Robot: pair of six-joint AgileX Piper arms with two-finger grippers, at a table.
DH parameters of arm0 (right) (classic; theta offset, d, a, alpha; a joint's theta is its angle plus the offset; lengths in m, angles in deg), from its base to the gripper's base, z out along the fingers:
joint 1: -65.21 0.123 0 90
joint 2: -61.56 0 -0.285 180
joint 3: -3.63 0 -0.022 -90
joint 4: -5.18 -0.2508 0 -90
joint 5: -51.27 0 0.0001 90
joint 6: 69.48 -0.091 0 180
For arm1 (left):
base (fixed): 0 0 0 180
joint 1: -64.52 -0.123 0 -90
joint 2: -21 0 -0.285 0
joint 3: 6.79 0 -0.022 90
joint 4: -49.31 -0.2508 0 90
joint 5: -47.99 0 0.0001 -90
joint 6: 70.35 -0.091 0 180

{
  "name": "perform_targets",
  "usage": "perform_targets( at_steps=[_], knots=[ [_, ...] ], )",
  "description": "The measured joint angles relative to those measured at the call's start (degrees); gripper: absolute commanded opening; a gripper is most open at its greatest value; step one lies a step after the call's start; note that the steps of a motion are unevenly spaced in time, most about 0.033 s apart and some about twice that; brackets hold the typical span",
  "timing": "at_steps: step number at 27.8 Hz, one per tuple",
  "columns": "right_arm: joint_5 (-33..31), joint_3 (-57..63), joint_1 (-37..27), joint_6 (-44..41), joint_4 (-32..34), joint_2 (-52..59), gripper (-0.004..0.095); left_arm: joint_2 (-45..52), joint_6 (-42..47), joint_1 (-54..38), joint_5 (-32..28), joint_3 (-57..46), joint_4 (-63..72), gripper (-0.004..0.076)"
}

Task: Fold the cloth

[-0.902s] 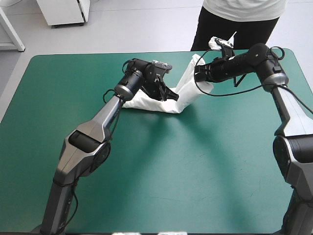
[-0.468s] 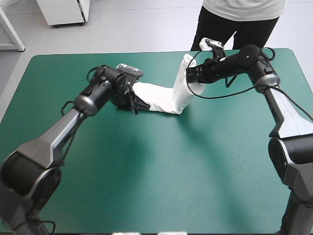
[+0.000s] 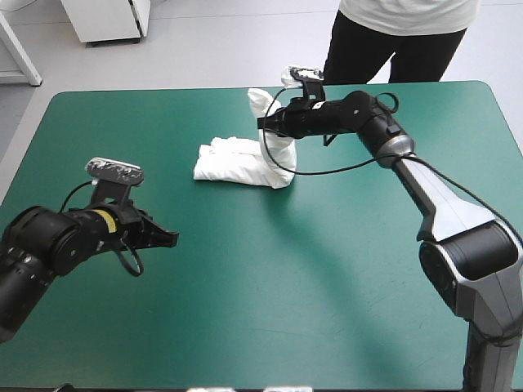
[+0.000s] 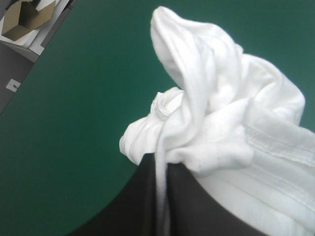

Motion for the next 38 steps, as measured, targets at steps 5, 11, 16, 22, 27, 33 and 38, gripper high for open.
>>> perform_targets(
  at_steps=[5,11,16,22,27,33,38],
  knots=[
    [6.5,0.0,4.7,0.1,-0.9,-4.8,-0.0017,6.3,0.4,0.0,1.3,-2.7,0.0,-0.0010],
    [8.9,-3.5,8.4,0.2,-1.4,-13.3,0.0092,7.2,1.2,0.0,3.8,-3.1,2.4,-0.0010],
    [5.1,-9.4,8.7,0.6,-1.5,-17.3,0.0596,7.2,1.3,0.0,3.9,-3.1,5.4,-0.0010],
    [-4.7,-16.6,8.4,-4.2,0.5,-17.2,0.0629,7.1,1.3,0.0,3.9,-3.1,6.6,-0.0010],
    [-12.1,-19.6,6.4,-11.2,8.0,-15.5,0.0586,7.1,1.3,0.0,3.9,-3.1,7.3,-0.0010],
    [-23.6,-20.1,-0.4,-15.7,17.5,-12.2,0.0586,7.1,1.3,0.0,2.4,-3.1,9.6,-0.0010],
    [-26.0,-20.1,-4.2,-15.9,18.5,-12.2,0.0586,7.1,1.3,0.0,-0.9,-3.1,9.7,-0.0010]
  ],
)
